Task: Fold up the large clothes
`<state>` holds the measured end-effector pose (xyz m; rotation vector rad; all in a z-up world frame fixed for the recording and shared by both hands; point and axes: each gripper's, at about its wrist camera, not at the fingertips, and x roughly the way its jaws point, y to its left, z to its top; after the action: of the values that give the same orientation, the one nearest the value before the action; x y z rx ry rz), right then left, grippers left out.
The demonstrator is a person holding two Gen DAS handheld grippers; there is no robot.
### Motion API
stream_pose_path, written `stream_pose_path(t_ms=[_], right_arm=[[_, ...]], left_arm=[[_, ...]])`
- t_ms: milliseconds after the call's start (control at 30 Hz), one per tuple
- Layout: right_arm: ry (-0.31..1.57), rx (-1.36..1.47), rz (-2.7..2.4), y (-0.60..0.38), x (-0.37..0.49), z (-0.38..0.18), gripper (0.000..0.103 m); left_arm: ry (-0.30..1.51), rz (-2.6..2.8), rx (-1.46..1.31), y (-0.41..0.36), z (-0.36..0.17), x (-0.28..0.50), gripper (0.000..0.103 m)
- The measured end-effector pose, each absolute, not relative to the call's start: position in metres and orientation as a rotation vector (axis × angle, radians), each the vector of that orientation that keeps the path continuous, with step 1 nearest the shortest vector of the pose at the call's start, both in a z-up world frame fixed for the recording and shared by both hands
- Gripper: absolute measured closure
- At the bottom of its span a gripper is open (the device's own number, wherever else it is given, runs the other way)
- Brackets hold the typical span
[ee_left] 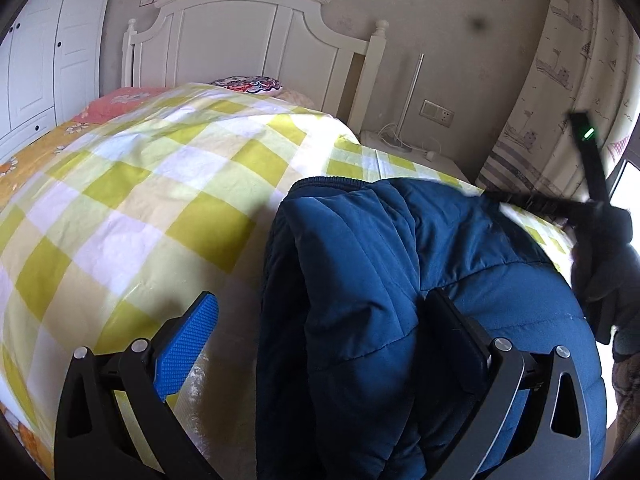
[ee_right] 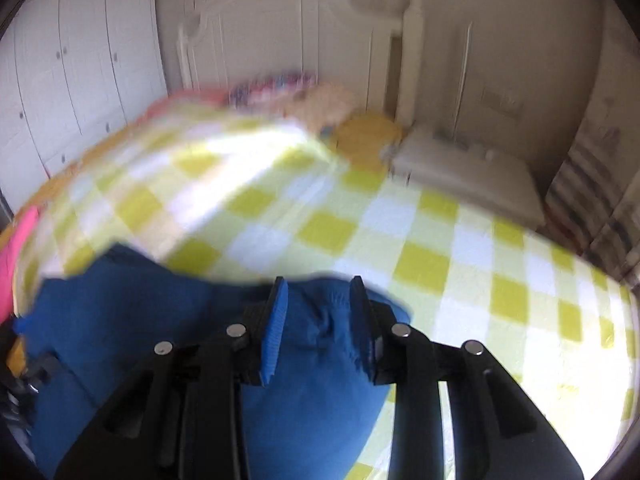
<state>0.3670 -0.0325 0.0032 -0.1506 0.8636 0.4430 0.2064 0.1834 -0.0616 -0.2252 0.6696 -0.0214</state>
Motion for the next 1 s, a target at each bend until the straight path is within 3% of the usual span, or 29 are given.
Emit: stream_pose_path(t_ms=[133,367,433,500,600,700,833,1000], right_arm=[[0.894,-0.208,0.448,-0.018,0.371,-0.008,0.070],[0.723,-0.368,0.609,0.049,0.321,0.071,0.070],[0.755,-0.455,0.725,0.082,0.316,0.058,0.068],[0.910,-0.557,0.743,0.108,0.328,0.013,0.067],[0.968,-0.449,0.751,0.106,0.343,-0.004,0.065],[0.858,-0.418,0.711,0.091,0.325,0.019,0.064],[0.732,-0.193,0.710,0.041,0.288,0.069,0.046],[0.704,-0.195,0.696,0.006,0.227,0.079,0.044]], left_arm=[[0.669,-0.022,-0.263,0.189,-0.063,0.206,0.004],[0.645,-0.011,-0.275,0.189,-0.063,0.203,0.004],[0.641,-0.009,-0.276,0.190,-0.063,0.201,0.004],[0.641,-0.002,-0.275,0.190,-0.063,0.201,0.004],[0.679,-0.005,-0.299,0.195,-0.067,0.205,0.004],[0.689,-0.022,-0.306,0.198,-0.068,0.206,0.004],[0.684,-0.017,-0.302,0.197,-0.069,0.204,0.004],[0.683,-0.019,-0.305,0.197,-0.069,0.204,0.004]])
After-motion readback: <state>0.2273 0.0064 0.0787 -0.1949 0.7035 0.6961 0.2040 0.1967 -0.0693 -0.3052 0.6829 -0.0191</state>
